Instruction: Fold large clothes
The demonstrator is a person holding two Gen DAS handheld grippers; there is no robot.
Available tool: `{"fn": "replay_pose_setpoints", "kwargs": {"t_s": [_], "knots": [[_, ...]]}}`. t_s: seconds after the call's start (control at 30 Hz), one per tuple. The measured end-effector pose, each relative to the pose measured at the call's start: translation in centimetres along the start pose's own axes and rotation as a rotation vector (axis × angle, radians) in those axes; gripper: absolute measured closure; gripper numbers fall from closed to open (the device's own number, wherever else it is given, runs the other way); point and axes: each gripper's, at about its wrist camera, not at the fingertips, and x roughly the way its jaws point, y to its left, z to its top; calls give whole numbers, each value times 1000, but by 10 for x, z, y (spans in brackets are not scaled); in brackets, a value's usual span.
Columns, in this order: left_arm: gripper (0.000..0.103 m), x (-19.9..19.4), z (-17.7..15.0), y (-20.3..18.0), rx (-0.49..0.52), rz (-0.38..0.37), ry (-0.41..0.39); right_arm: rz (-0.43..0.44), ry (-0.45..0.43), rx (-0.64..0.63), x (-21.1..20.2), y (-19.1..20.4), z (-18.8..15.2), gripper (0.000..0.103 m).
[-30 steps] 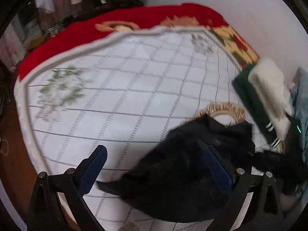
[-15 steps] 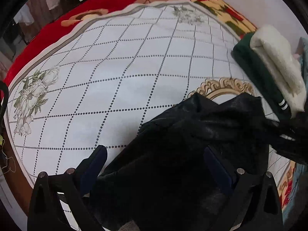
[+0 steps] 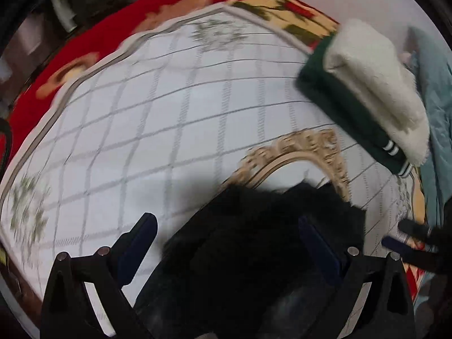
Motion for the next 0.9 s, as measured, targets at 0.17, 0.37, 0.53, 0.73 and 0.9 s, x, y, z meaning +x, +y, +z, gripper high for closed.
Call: {"fn": "replay_pose_setpoints", "kwargs": {"t_s": [0.17,0.37,0.53,0.73,0.9], "knots": [[0,56,19,-46,153,111,46,-31,-23,120,-24,-62,-1,25],[0,94,25,-22,13,50,124,61,75,62,3,-95,6,25],[0,46,7,10,-175,-42,71,365,247,-6,73,-118,10,16],[0,-8,-64,42,-389,-18,13,386,247,-77,83,-94,12,36],[0,-40,-135,58,-581,25,14,450,260,-1,67,-84,-4,50]]}}
